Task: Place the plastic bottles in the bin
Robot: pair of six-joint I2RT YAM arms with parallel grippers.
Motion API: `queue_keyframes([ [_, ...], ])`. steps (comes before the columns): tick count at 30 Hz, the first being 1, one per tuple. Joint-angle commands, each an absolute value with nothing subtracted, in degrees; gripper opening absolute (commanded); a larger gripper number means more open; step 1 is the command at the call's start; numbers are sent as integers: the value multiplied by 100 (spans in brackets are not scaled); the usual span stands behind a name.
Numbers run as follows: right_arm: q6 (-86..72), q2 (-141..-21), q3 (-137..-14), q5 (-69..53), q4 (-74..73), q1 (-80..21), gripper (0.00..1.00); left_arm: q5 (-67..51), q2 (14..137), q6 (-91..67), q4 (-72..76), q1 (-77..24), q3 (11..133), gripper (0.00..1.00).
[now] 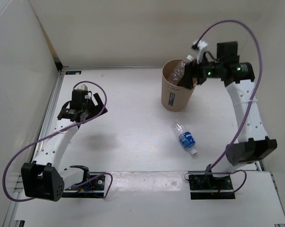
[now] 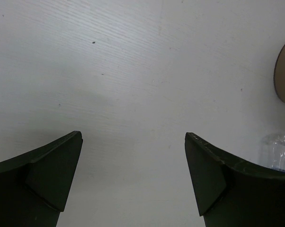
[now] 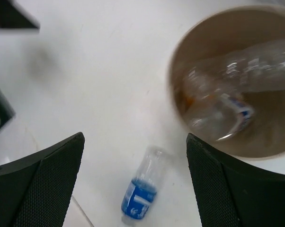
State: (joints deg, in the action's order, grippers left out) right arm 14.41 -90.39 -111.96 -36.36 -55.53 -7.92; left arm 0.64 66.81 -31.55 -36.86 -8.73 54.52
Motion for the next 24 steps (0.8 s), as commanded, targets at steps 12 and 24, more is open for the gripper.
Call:
queue_keyframes([
  [12,3534,-6028,-6433,-2074,-5596,-3639,91,-79,5722,-2962,-3929,-818,4852,100],
  [24,3069,-7830,-6478,-1705,-5968,-2699,91,-18,5433,-3348,-3885,-809,4615,100],
])
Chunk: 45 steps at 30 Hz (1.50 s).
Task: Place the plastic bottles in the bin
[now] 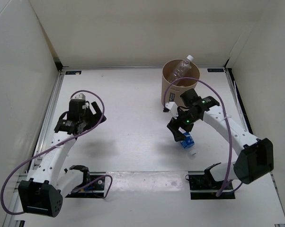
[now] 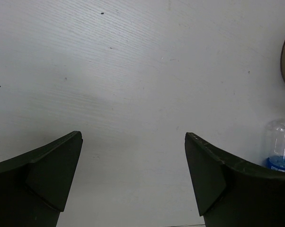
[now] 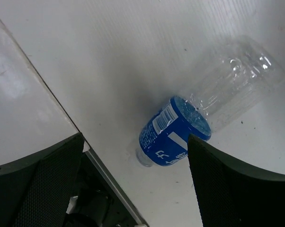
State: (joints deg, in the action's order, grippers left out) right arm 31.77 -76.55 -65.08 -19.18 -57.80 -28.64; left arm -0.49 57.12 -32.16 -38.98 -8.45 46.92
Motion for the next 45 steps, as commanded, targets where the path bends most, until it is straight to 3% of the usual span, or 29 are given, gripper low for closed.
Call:
queue_keyframes([
  [1,3015,-7892,-6425,-1679,-5933,-2585,91,156,5414,-3383,-3885,-800,4597,100],
  [16,2268,-8051,-5766,-388,-4966,-2452,91,334,5256,-3279,-4139,-800,4456,100],
  [29,2899,-8481,-5660,-904,-5228,-2548,91,378,5492,-3225,-4131,-809,4570,100],
  [39,4077,-8604,-5546,-985,-5405,-2944,76,343,5879,-3085,-4315,-800,4948,100],
  [42,4254,-8605,-5528,-748,-5370,-3059,76,325,5950,-3137,-4280,-809,4983,100],
  [45,4403,-8587,-5441,-686,-5370,-3137,89,237,6055,-3138,-4271,-800,5036,100],
])
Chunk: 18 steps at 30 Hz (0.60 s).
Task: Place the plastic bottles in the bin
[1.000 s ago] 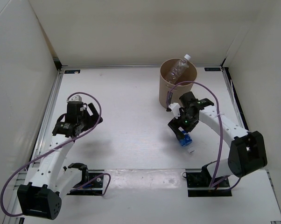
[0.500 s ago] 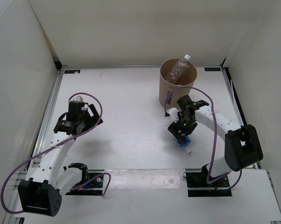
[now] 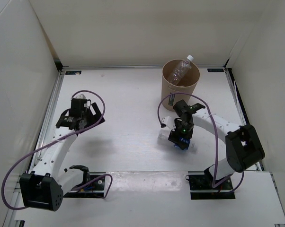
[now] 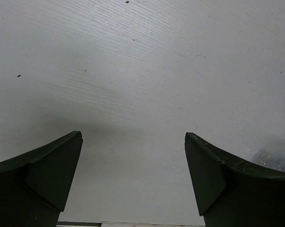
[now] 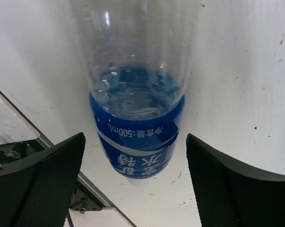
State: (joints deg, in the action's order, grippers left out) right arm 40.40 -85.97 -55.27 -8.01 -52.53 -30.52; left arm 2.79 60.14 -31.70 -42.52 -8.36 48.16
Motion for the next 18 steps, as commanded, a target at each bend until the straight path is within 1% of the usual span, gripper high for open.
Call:
queue_keyframes([
  [1,4438,-8587,-5432,-668,-5388,-3181,90,229,6090,-3129,-4298,-817,5062,100],
  [14,5941,-8561,-5397,-536,-5528,-3410,90,308,5916,-3006,-4675,-791,5229,100],
  [18,6615,-8569,-5326,-483,-5485,-3454,90,360,5810,-3023,-4895,-800,5256,100],
])
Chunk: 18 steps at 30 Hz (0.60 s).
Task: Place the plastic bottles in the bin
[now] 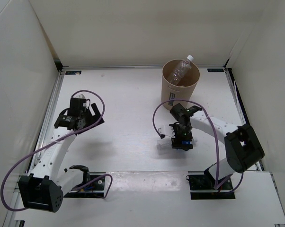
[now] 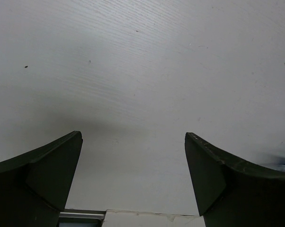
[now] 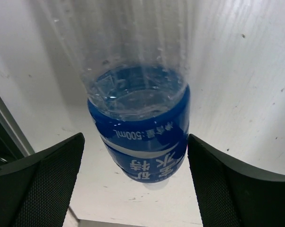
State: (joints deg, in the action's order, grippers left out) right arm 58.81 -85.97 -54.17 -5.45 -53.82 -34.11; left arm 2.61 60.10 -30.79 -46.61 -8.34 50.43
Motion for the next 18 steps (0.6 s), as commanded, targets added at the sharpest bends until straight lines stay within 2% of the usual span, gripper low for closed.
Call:
queue_keyframes([
  [1,6696,-8587,-5335,-492,-5476,-3498,90,413,5801,-3006,-4956,-791,5308,100],
  [6,7312,-8622,-5344,-413,-5528,-3524,90,527,5809,-2883,-5264,-773,5511,100],
  [9,7462,-8666,-5388,-413,-5625,-3507,71,545,5818,-2892,-5291,-782,5563,100],
  [10,7488,-8666,-5396,-422,-5642,-3507,48,545,5818,-2926,-5291,-774,5555,100],
  [11,7480,-8675,-5414,-431,-5625,-3489,36,554,5810,-2953,-5256,-773,5529,100],
  [12,7349,-8666,-5405,-448,-5555,-3481,30,554,5783,-3014,-5265,-782,5502,100],
  [14,7164,-8675,-5423,-492,-5528,-3454,30,545,5766,-3093,-5160,-773,5389,100],
  [16,6970,-8692,-5423,-510,-5432,-3411,23,519,5748,-3111,-5063,-765,5344,100],
  [17,6770,-8675,-5423,-518,-5440,-3410,10,501,5774,-3111,-4941,-773,5283,100],
  [18,6681,-8666,-5440,-519,-5388,-3375,4,484,5801,-3103,-4905,-765,5282,100],
])
